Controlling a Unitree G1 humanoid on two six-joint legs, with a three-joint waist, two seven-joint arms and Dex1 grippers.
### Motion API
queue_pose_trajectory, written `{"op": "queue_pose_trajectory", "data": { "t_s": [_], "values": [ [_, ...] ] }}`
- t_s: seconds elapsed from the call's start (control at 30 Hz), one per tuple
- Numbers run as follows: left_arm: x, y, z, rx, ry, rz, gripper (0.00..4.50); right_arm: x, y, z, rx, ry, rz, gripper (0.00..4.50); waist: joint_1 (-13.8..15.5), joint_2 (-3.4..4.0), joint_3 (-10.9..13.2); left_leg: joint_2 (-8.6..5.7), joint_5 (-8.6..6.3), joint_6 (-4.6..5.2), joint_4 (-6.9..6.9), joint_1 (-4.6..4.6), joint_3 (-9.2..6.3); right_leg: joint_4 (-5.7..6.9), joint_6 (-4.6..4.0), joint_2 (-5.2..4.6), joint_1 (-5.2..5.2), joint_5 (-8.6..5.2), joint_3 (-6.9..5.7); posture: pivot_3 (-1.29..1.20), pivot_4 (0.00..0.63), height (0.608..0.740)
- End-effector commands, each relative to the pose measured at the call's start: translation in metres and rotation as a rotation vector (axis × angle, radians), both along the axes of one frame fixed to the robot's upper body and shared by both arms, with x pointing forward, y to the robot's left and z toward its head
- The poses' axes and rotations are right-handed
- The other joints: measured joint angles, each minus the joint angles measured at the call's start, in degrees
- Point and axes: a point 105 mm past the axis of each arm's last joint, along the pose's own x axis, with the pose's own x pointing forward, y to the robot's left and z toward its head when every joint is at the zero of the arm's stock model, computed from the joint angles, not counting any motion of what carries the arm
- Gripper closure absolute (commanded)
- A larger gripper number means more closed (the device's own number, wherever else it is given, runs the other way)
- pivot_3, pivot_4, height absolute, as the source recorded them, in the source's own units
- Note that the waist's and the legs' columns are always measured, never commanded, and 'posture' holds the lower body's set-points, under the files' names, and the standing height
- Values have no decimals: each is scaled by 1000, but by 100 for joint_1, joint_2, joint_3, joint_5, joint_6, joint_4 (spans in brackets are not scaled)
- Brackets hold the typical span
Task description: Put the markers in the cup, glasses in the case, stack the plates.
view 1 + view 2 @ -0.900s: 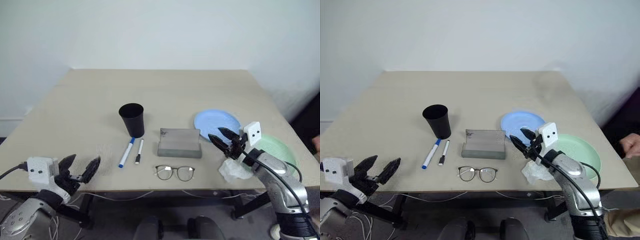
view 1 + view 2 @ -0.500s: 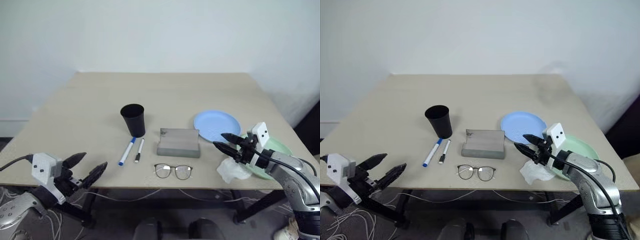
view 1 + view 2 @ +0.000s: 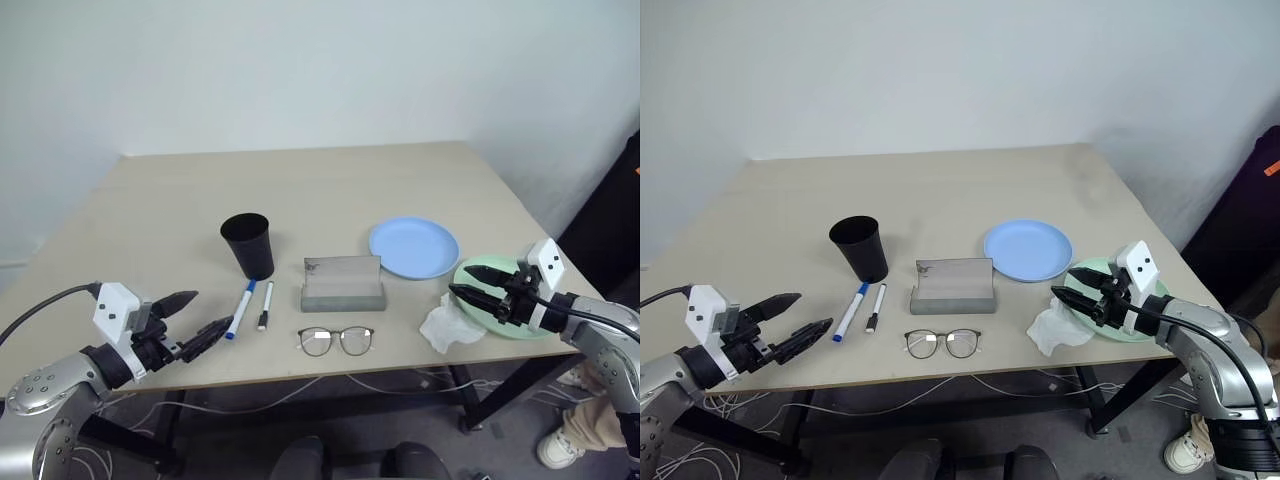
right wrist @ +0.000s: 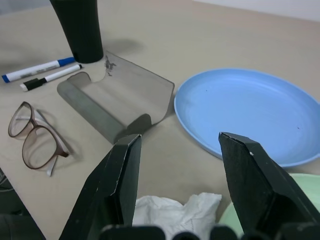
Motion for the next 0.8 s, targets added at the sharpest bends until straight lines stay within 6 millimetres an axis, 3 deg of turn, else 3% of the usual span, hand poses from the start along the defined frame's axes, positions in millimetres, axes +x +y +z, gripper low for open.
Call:
{"op": "queue_pose_trajectory", "data": {
  "t_s": [0.03,0.47,0.8],
  "values": [
    [0,-2,8,25,-17,-33,0,1,-3,15,-28,-22,23,1846,17,-6,-1,0,3,5,4,-1,4,-2,0,0,0,-1,3,0,0,740],
    [2,2,7,30,-21,-28,0,-3,-6,2,-285,78,180,1846,92,-22,-1,-2,1,76,25,-41,34,-100,31,14,-12,-12,55,0,0,740],
    [-1,4,5,31,-24,2,0,9,-30,-6,-369,117,122,1846,125,-25,-1,-2,1,77,26,-40,37,-98,32,3,-14,-9,55,0,0,740]
  ]
}}
